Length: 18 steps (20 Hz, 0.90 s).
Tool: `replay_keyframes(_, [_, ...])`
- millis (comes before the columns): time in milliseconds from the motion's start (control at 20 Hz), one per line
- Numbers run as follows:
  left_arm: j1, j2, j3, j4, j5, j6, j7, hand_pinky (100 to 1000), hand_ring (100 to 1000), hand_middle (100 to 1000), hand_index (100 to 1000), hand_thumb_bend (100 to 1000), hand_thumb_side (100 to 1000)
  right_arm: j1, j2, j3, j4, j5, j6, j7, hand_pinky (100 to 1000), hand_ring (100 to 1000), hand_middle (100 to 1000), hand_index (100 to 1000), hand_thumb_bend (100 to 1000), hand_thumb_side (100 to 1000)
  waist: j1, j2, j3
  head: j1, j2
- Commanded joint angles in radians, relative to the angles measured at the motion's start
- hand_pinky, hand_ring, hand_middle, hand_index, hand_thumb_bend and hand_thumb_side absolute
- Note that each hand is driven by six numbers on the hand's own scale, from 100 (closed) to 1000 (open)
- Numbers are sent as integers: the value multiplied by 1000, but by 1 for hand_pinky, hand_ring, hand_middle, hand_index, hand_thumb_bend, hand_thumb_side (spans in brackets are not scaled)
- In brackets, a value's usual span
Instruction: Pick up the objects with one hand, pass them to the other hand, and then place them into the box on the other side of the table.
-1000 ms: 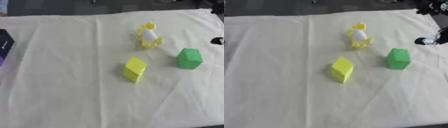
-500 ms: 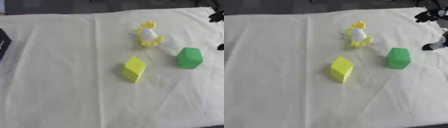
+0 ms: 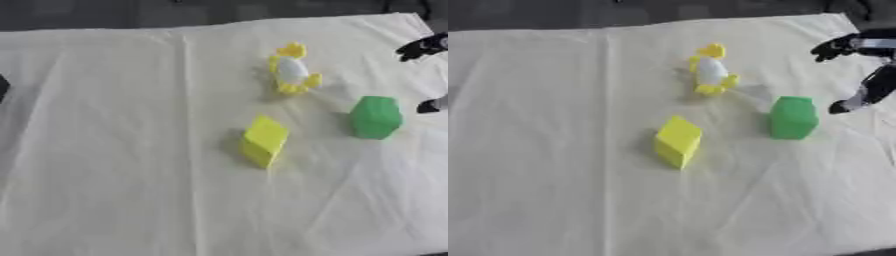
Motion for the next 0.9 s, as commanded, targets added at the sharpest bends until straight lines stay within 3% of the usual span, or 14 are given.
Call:
replay_keyframes(50, [-8, 33, 7, -20, 3, 0, 1, 742, 782, 823, 854, 207, 858, -12, -33, -11, 4, 3, 4, -18, 986, 939, 855, 967, 562, 160, 11, -2, -3, 4, -16])
replay_keyframes(900, [1, 36, 8, -17, 5, -3, 0, 742, 783, 824, 853, 208, 855, -7, -44, -18, 9, -23, 16, -42, 982, 932, 854, 968, 548, 184, 1, -30, -9, 27, -4])
